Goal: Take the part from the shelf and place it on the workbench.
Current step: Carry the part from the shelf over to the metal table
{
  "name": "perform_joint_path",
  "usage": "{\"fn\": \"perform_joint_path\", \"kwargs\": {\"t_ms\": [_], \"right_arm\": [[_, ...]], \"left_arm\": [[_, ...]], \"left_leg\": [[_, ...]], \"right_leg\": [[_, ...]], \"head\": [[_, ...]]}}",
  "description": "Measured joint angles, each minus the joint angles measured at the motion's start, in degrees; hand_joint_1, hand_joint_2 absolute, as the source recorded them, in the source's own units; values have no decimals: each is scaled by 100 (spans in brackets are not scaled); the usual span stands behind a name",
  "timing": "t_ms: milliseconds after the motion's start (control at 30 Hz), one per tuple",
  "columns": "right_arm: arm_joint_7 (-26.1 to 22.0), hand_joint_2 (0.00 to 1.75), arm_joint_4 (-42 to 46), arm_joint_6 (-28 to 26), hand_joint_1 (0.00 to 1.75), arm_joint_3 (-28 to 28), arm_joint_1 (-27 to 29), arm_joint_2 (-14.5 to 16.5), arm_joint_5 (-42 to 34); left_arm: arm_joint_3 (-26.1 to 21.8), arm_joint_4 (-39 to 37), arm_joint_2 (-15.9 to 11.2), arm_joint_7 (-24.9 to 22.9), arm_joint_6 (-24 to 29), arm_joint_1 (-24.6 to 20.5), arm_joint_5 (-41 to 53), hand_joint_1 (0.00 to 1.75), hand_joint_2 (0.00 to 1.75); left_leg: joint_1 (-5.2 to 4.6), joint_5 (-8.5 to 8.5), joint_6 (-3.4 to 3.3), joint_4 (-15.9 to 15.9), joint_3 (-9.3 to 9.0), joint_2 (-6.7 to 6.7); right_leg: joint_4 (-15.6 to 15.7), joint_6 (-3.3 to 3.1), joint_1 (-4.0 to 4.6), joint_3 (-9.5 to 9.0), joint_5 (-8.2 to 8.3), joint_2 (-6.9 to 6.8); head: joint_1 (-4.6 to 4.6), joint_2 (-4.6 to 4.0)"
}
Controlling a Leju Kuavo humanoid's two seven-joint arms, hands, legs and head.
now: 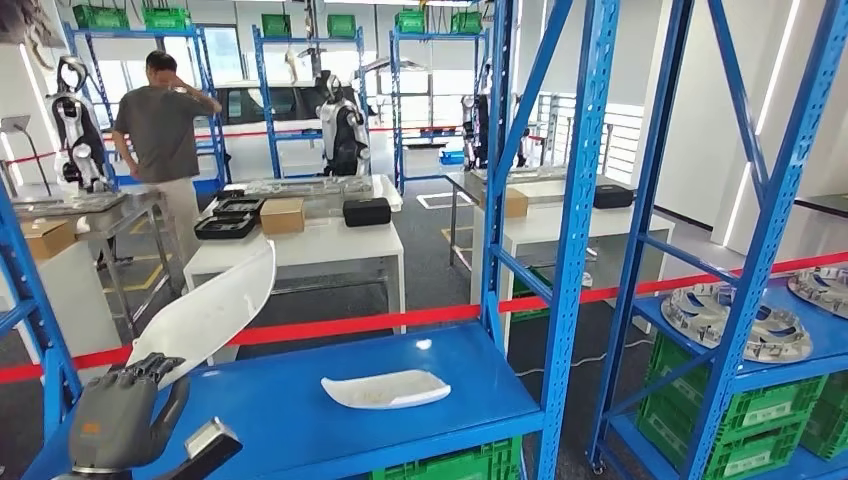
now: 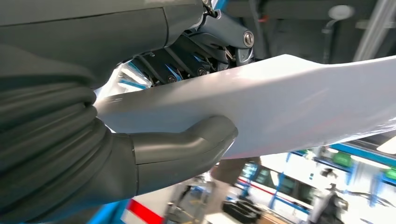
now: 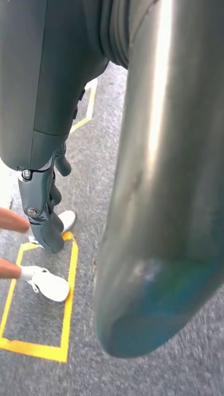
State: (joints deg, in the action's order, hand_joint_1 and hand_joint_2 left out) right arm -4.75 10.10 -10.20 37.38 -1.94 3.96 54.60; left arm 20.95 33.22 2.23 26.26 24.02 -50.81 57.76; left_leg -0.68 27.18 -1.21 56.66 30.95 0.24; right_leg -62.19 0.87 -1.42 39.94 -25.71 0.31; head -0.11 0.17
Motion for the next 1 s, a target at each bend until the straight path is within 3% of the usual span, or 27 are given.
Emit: {"fn": "perform_joint_path", "kwargs": {"t_ms": [67,100,167,233,300,333,433,500,567,600,633,667,700,767,833,933,1000], "right_arm": [[-5,0,0,-1,0,2,-8,-8,5],[-15,0,0,0,0,2,-12,-11,7],[-38,0,0,1,0,2,-13,-14,10],[-66,0,1,-7,0,4,-20,-16,14],[-101,0,2,-16,0,10,-30,-13,14],[-115,0,2,-17,0,15,-35,-10,13],[-129,0,1,-25,0,38,-39,10,18],[-128,0,2,-27,0,61,-41,24,32],[-122,0,2,-27,0,87,-42,27,42],[-121,0,2,-27,0,96,-42,28,45],[-120,0,2,-27,0,100,-41,28,47],[-119,0,2,-27,0,102,-40,28,49],[-117,0,2,-27,0,105,-39,28,50],[-114,0,2,-27,0,113,-39,33,50],[-115,0,2,-27,0,123,-40,44,50],[-123,0,1,-27,0,133,-34,57,52],[-129,0,1,-30,0,136,-23,64,52]], "left_arm": [[-1,-26,-41,20,10,29,-7,175,175],[-1,-37,-62,34,13,58,-11,175,175],[-1,-53,-107,82,13,129,-22,175,175],[-1,-52,-140,136,13,170,-33,175,175],[-1,-31,-152,164,10,178,-34,175,175],[-1,-17,-150,168,7,177,-32,175,175],[-1,21,-144,133,-24,172,-1,175,175],[-1,36,-150,98,-53,162,20,175,175],[-1,48,-152,84,-93,153,31,175,175],[0,51,-152,83,-114,153,28,175,175],[1,53,-151,86,-137,157,21,175,175],[1,55,-151,90,-151,160,13,175,175],[1,61,-150,93,-159,160,6,175,175],[1,94,-147,97,-162,146,1,175,175],[1,131,-144,98,-162,118,-1,175,175],[1,146,-136,115,-158,89,-17,175,175],[1,149,-118,135,-143,86,-31,175,175]], "left_leg": [[8,-125,-30,-4,118,-1],[9,-171,-25,9,192,0],[12,-247,-6,58,338,5],[24,-300,33,148,483,11],[20,-339,90,236,595,11],[15,-362,121,263,628,9],[18,-411,232,280,685,-1],[35,-133,310,552,805,-9],[58,385,373,1255,1024,-12],[66,571,393,1616,1113,-12],[71,652,401,1851,1136,-12],[71,613,395,1873,1053,-13],[70,499,377,1685,864,-15],[50,322,296,871,261,-27],[4,319,224,265,-134,-40],[-25,245,119,96,-130,-32],[6,100,20,25,-77,-14]], "right_leg": [[-673,29,1,205,-519,-5],[-1005,44,3,278,-678,-6],[-1204,63,-1,189,-666,-8],[-576,64,-6,-301,-463,-18],[39,10,18,-707,-386,-15],[161,-33,29,-769,-404,-7],[191,-172,27,-705,-328,3],[217,-251,10,-630,-229,-9],[219,-285,6,-512,-128,-14],[218,-286,7,-445,-76,-15],[217,-284,7,-378,-24,-14],[216,-278,7,-311,28,-12],[216,-269,8,-250,80,-8],[215,-235,12,-155,179,0],[236,-170,2,-121,273,-2],[303,-49,-19,-121,394,-5],[120,-4,-10,-31,163,-5]], "head": [[17,0],[22,0],[26,0],[30,0],[31,0],[29,0],[21,1],[7,0],[-6,0],[-10,0],[-11,0],[-14,0],[-16,0],[-17,0],[-12,0],[-14,0],[-2,0]]}}
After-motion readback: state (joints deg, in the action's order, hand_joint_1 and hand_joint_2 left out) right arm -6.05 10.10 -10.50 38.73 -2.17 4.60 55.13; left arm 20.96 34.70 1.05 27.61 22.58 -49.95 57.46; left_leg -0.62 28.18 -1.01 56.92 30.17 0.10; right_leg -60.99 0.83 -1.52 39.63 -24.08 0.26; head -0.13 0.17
